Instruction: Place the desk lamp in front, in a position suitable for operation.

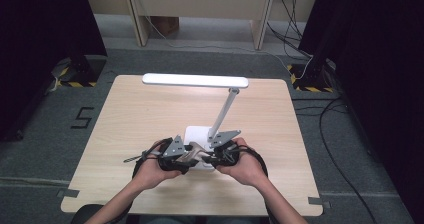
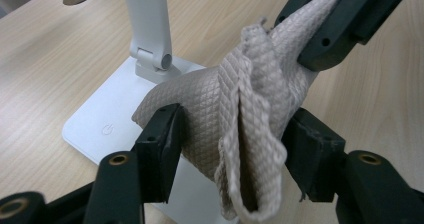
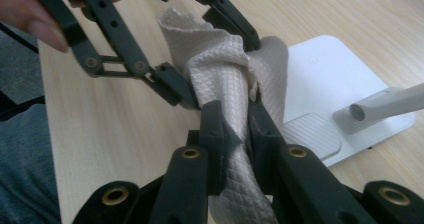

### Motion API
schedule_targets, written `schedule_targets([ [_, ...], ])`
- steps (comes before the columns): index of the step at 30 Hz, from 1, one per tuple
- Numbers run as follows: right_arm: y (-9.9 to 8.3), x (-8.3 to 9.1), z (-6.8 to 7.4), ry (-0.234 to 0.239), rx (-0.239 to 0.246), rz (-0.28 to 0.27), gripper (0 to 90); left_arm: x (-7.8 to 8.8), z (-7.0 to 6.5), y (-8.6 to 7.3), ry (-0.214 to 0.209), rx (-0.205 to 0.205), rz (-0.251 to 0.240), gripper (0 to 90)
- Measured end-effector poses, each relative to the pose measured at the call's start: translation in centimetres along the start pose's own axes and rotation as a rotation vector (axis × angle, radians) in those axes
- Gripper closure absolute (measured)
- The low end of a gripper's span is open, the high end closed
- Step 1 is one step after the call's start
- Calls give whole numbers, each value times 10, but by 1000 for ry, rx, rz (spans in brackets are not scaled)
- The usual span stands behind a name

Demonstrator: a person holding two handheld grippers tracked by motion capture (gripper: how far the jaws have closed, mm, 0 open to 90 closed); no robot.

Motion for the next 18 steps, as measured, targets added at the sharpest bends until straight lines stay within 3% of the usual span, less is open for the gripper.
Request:
schedule_targets([
  [4, 0, 2, 1, 21, 2, 2, 812, 0, 0, -1, 4, -3, 10, 416],
  [10, -2, 3, -3, 3, 4, 10, 812, 7, 5, 0, 40, 17, -12, 284],
  [18, 1, 2, 0, 26, 18, 12, 812, 2, 3, 1, -3, -6, -13, 283],
])
Point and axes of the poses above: each handheld gripper's, and its own axes: x roughly backward along the jaws, y roughly out of its top, z roughly to its left, the point moved 4 cm from there along -x, roughly forward along the jaws, and after that the axes turned 15 degrees about -x, right-handed, at the moved point
